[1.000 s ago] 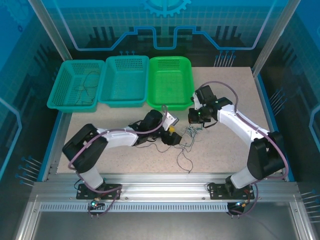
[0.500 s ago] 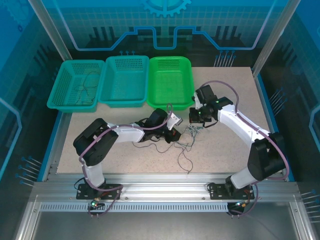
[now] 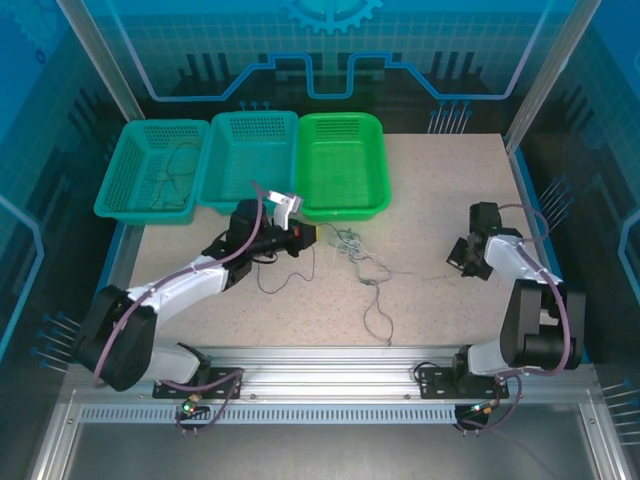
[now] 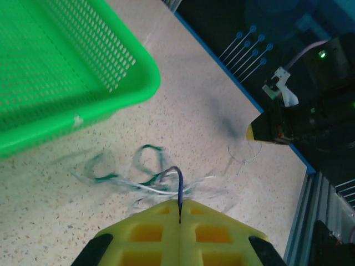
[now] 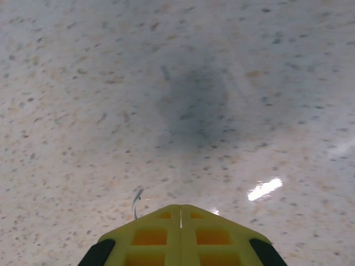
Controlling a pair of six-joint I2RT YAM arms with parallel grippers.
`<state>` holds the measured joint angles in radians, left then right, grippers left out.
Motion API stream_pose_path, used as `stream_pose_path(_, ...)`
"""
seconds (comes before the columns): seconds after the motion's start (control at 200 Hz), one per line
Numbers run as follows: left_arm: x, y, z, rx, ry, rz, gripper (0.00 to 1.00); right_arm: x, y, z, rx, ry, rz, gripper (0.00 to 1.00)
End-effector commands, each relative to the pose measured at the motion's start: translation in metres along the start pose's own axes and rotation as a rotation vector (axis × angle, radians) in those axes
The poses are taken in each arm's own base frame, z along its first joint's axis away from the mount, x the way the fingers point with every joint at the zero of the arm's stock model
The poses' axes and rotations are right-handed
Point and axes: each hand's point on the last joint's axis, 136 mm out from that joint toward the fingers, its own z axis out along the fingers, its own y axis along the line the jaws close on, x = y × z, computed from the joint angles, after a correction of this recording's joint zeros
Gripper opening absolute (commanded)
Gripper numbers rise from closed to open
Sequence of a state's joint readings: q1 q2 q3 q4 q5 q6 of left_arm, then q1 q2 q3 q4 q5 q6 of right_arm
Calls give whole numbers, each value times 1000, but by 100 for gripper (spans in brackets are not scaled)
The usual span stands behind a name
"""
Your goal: Untangle the cables
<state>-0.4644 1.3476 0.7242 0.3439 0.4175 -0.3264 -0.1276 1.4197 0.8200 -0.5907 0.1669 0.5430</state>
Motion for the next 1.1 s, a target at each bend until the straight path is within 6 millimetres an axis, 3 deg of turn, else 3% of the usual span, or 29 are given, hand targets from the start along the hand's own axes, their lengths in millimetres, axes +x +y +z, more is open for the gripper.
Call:
stream_pose_path(0.0,22,9,-1,-46,79,-17,0,-11,31,-12,-104,-63,-44,3)
stream_pose_path(0.095,23,4,6,-3,70,-44,0,2,75,-27,-227,-45,-171,20)
stream_pose_path(0.155,26,5,11,-10,80,-45,0,15,103,-41,-290,-69,-285,36)
stream_pose_path(0.17,27,6,12,-15,83,-44,0,11,116,-52,-323,-97,-311,40)
stream_pose_path(0.215,29,9,14,-31,93,-46,0,22,143,-69,-408,-107,-408,50)
stream_pose_path(0.305,31,9,15,-34,105,-43,0,49,189,-94,-547,-74,-572,56)
stream_pose_path(0.38,30,7,13,-34,101,-34,0,75,221,-103,-642,-22,-658,56)
stream_pose_path(0.465,29,9,7,-60,92,-32,0,106,251,-103,-728,24,-732,56)
stream_pose_path(0.655,30,10,-7,-101,81,-14,0,153,295,-86,-790,88,-845,58)
stream_pose_path(0.8,29,2,-11,-66,75,-3,0,161,312,-49,-708,59,-911,66)
stream_pose_path(0.915,24,-6,-14,-38,53,8,0,155,320,-19,-626,49,-879,61)
stream_pose_path(1.0,18,-12,-23,-34,21,41,0,142,312,2,-492,52,-823,37)
stream_pose_path(1.096,7,-13,-41,-74,-42,78,0,135,301,7,-448,44,-782,11)
